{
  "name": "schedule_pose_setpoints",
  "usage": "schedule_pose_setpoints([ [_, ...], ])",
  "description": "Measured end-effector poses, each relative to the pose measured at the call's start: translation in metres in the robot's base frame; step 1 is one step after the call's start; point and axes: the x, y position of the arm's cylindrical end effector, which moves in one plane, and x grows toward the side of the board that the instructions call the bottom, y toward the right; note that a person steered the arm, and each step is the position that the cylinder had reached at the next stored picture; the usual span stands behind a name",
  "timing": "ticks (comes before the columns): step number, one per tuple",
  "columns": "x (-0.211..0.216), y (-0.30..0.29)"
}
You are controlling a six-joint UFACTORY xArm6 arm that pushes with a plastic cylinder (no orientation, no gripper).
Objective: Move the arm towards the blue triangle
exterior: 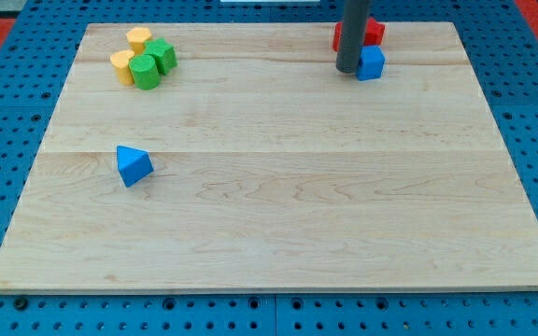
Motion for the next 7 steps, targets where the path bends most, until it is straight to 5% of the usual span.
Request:
schedule_pose_setpoints([
  [4,0.004,0.033],
  [7,0.141,0.016],
])
